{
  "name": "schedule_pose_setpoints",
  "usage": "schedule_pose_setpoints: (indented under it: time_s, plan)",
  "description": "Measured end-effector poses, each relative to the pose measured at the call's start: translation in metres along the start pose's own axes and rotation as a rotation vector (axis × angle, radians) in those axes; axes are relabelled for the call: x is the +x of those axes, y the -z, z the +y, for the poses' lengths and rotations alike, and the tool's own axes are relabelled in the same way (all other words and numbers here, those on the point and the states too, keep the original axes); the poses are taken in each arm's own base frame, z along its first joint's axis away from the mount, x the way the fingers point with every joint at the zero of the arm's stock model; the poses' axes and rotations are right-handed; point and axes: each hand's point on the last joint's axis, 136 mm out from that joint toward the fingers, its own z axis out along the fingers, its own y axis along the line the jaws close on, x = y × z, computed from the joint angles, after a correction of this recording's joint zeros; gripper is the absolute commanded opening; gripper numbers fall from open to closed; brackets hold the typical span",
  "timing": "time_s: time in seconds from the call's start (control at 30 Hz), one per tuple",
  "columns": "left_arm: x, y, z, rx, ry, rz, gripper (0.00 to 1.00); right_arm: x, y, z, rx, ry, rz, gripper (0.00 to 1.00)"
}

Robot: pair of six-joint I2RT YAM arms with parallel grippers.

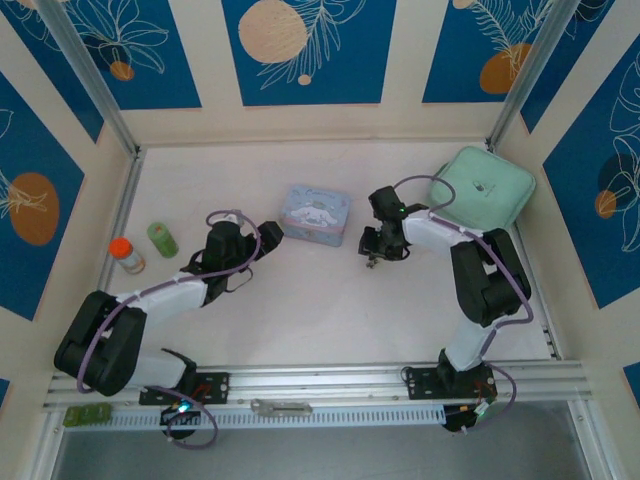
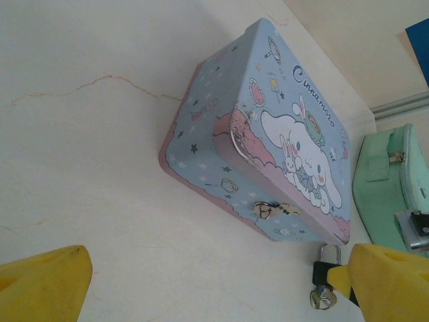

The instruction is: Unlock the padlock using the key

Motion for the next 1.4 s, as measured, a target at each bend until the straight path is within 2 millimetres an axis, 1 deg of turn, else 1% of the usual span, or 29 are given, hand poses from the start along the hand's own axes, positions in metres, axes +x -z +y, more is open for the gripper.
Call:
schedule_pose_setpoints:
  time_s: [0.1, 0.23, 0.3, 0.4, 0.6, 0.7, 0.8, 0.97, 1.03, 1.1, 1.13, 1.23, 1.33, 1.37, 1.4]
  plan:
    - [-0.004, 0.004, -0.005, 0.014, -0.003, -0.014, 0.98, -0.006, 0.014, 0.004, -0.02, 0.004, -0.042, 0.42]
    - [-0.009, 0.008, -0.01, 0.025, -0.005, -0.033, 0.98, -0.02, 0.038, 0.013, -0.069, 0.01, -0.124, 0.43]
    - [-0.009, 0.008, -0.01, 0.027, -0.005, -0.035, 0.98, -0.025, 0.045, 0.015, -0.092, 0.009, -0.155, 0.43]
    - [-0.009, 0.008, -0.01, 0.027, -0.005, -0.035, 0.98, -0.027, 0.044, 0.015, -0.098, 0.007, -0.164, 0.43]
    - [-0.008, 0.012, -0.007, 0.008, -0.022, -0.033, 0.99, -0.019, 0.034, 0.003, -0.073, 0.003, -0.146, 0.43]
    - [-0.012, 0.019, -0.002, -0.026, -0.07, -0.045, 1.0, -0.024, 0.035, -0.005, -0.044, 0.027, -0.168, 0.44]
    - [-0.025, 0.032, 0.005, -0.084, -0.146, -0.08, 0.99, -0.039, 0.038, -0.021, 0.015, 0.052, -0.223, 0.44]
    - [-0.074, 0.066, 0.016, -0.234, -0.33, -0.244, 0.99, -0.071, 0.05, -0.062, 0.104, 0.086, -0.375, 0.43]
    - [-0.089, 0.077, 0.024, -0.3, -0.398, -0.3, 0.99, -0.08, 0.051, -0.078, 0.139, 0.118, -0.443, 0.43]
    - [-0.101, 0.084, 0.036, -0.375, -0.461, -0.339, 0.99, -0.083, 0.048, -0.093, 0.164, 0.145, -0.496, 0.44]
    - [-0.105, 0.087, 0.043, -0.411, -0.491, -0.355, 0.99, -0.083, 0.044, -0.102, 0.173, 0.148, -0.514, 0.44]
    - [-0.109, 0.09, 0.067, -0.513, -0.572, -0.374, 0.99, -0.079, 0.036, -0.121, 0.144, 0.123, -0.537, 0.43]
    - [-0.109, 0.085, 0.093, -0.611, -0.622, -0.348, 0.99, -0.086, 0.039, -0.138, 0.109, 0.086, -0.608, 0.45]
    - [-0.11, 0.084, 0.1, -0.636, -0.627, -0.338, 0.99, -0.088, 0.041, -0.142, 0.106, 0.079, -0.634, 0.48]
    - [-0.111, 0.083, 0.106, -0.662, -0.636, -0.331, 0.99, -0.089, 0.042, -0.144, 0.097, 0.076, -0.658, 0.65]
